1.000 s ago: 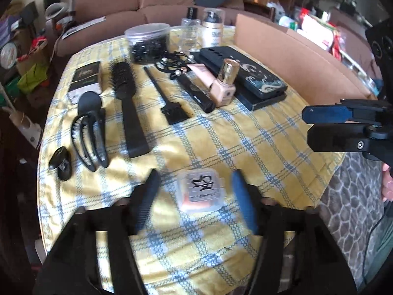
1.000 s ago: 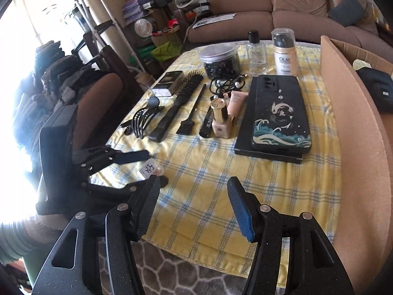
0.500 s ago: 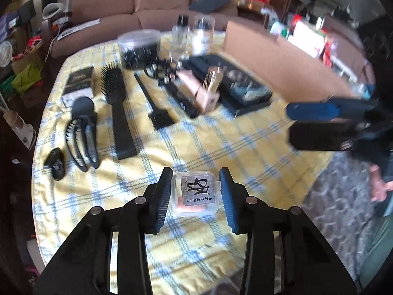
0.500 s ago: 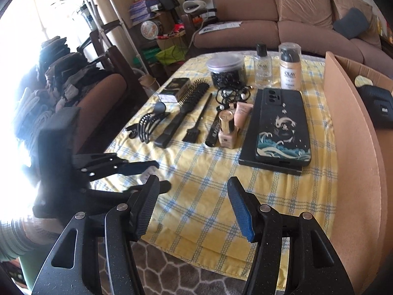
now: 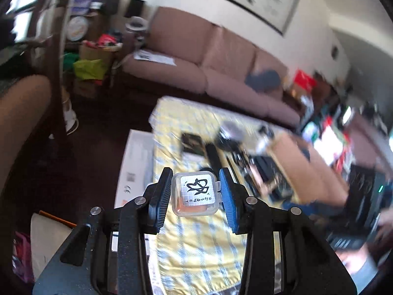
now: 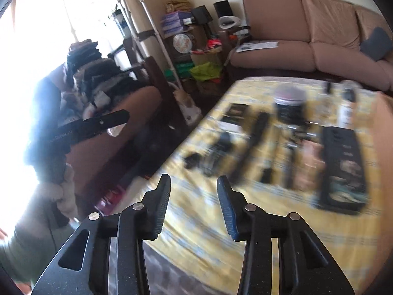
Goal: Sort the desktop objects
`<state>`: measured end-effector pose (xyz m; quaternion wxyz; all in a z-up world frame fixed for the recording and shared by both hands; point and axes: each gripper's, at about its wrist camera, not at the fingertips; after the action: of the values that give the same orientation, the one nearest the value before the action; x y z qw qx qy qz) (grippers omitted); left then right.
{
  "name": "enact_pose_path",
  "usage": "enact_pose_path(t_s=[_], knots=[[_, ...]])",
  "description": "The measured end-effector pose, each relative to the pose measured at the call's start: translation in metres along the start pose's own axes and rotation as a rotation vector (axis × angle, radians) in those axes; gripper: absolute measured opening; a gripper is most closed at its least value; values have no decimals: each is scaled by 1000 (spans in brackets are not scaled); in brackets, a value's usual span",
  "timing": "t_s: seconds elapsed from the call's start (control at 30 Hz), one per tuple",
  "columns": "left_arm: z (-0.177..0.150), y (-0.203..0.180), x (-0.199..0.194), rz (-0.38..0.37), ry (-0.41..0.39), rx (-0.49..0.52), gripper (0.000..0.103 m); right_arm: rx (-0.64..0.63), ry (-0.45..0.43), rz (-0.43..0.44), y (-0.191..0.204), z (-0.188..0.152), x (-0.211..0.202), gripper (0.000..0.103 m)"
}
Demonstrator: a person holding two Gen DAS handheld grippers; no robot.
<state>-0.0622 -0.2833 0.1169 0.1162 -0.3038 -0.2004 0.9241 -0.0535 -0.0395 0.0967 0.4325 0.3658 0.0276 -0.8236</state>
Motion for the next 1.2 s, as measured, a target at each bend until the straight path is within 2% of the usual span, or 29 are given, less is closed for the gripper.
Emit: enact_pose_path(t_s=[0.1,0.17,0.3,0.6,0.8,0.87,0.93,1.07,1.2], knots=[[6,16,-3,-5,-21,-51,36,-6,8,2,27,10,38,38],[7,21,-3,-9,-20,-61,36,-18,30,-13,41,13,63,30],[8,29,-8,-39,-26,-86,36,-45,75,-127,57,14,106,26],[10,38,-16,-70,-41,-124,36,2,113,-318,49,12,138,25],[8,32,-15,-78,-32,-121,36,20,143,-340,44,12,153,25],[7,31,-15,-76,-31,-120,36,9,146,-346,45,11,155,19],[7,31,-15,-75,-30,-120,36,7,142,-338,45,10,154,19],[5,29,-12,-72,-21,-120,36,5,119,-282,44,11,139,19],[1,21,-2,-74,14,-101,36,-18,116,-237,42,6,104,19]])
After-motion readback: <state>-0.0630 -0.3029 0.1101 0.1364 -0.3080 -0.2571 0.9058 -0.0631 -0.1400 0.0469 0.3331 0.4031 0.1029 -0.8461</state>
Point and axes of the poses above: each gripper's, at about its wrist camera, not at the fingertips, and x roughly the way its jaws point, y to its left, z to its top, and after that the axes turned 5 degrees about -z, right-handed
